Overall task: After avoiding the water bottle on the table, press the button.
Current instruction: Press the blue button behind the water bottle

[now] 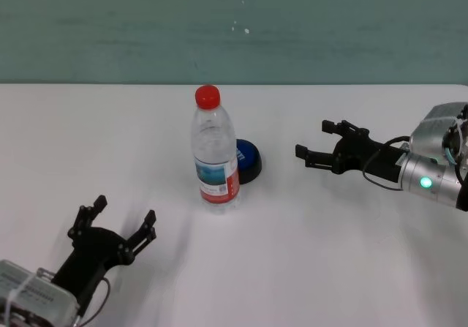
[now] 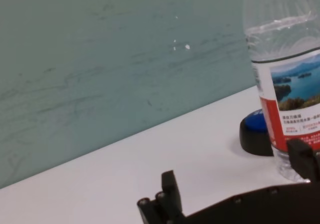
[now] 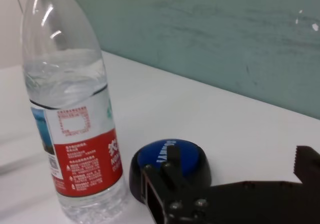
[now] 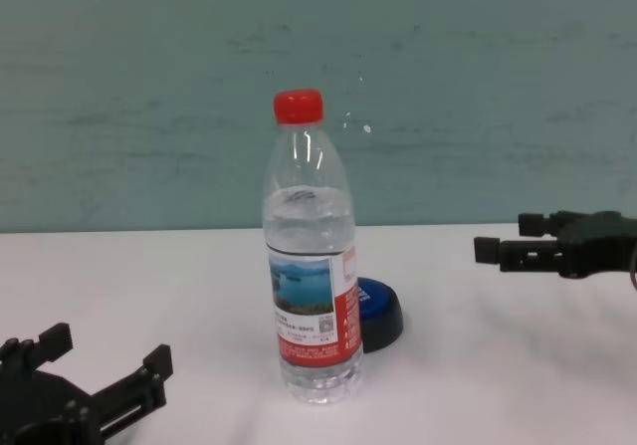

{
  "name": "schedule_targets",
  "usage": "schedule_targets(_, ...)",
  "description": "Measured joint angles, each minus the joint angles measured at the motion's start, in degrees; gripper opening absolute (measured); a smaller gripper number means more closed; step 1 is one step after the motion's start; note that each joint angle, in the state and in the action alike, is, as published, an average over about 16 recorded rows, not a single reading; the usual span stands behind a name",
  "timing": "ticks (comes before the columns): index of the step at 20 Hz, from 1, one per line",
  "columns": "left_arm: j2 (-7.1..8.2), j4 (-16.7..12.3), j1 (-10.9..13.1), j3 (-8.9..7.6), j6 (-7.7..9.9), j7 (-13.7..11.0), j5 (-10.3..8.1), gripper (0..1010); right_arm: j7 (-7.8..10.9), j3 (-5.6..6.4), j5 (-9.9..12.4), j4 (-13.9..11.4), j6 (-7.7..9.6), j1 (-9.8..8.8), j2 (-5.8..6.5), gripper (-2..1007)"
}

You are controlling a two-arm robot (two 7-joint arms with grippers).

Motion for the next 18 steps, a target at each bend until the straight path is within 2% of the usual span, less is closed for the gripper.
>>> schedule_targets(4, 0.00, 0.0, 0.0, 0.00, 0.00, 0.0, 0.00, 1000, 1.24, -1.62, -0.5, 2.5, 0.51, 3.14, 0.39, 1004)
schedule_targets(9, 0.00, 0.0, 0.0, 0.00, 0.00, 0.0, 0.00, 1000, 3.26, -3.96, -1.4, 6.7, 0.71, 7.61, 0.01, 1004)
schedule_targets(13, 0.00, 0.0, 0.0, 0.00, 0.00, 0.0, 0.00, 1000, 5.06, -5.77, -2.2, 10.8, 0.34, 11.24, -0.97, 1004)
schedule_targets(18, 0.00, 0.0, 0.0, 0.00, 0.00, 0.0, 0.00, 1000, 7.44, -7.57, -3.2, 16.6, -0.93, 15.54, -2.85, 1004)
